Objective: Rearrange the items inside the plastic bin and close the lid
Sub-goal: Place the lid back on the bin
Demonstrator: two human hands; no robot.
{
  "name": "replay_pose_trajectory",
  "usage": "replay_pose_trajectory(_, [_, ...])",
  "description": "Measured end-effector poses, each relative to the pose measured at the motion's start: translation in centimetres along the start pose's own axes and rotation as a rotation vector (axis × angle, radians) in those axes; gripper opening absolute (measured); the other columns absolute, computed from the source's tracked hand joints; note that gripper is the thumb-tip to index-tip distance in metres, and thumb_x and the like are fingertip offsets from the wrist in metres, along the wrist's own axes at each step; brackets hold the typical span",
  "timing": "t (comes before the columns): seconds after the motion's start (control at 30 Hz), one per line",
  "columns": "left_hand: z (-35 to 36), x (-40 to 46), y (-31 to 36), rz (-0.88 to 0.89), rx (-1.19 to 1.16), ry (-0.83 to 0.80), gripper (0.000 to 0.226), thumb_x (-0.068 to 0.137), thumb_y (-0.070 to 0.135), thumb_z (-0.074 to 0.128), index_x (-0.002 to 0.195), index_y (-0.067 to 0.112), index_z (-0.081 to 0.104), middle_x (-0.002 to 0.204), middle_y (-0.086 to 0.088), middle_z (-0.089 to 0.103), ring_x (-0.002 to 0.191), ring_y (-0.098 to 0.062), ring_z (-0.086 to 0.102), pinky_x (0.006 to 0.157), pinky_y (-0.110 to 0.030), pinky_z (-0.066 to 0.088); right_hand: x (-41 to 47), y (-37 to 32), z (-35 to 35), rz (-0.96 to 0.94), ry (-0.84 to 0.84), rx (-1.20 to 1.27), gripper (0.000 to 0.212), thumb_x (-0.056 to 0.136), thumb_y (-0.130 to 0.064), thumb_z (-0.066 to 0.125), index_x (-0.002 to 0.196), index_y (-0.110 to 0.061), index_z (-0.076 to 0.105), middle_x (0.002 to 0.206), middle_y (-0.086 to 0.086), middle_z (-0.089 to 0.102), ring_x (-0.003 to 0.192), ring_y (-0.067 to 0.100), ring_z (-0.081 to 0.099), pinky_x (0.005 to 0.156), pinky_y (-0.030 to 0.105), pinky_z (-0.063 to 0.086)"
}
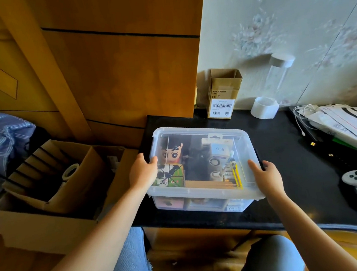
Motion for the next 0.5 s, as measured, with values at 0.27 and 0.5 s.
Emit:
replay_pose_trajectory(0.27, [0.7,0.4,-0.2,0.154,0.035,-0.109,0.063,0.092,0.050,0.048,0.143,0.014,0.035,0.143,-0.008,0.045,0.126,-0.027,0.047,0.101,-0.042,0.042,-0.6,-0.7,-0.7,-0.049,0.087,-0.056,0.064,0.088,-0.046,0.054,0.140,-0.013,0.037,0.126,0.007,0.056,0.102,0.025,0.059,0.084,0.046,0.053])
replay_pose_trajectory(0.5, [1.2,0.3,-1.0,0.036,-0.380,-0.126,0.055,0.098,0.046,0.037,0.145,0.018,0.034,0.148,-0.005,0.038,0.133,-0.023,0.039,0.106,-0.039,0.031,0.3,-0.8,-1.2,-0.071,0.003,0.326,0.048,0.082,-0.028,0.069,0.126,-0.013,0.056,0.119,0.003,0.062,0.105,0.020,0.060,0.093,0.037,0.049])
Point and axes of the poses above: each hand's wrist, its own x-axis towards the middle knuckle, its own z-axis out of the palm, y = z × x, the point moved 8 cm from there along x, towards the middle knuckle
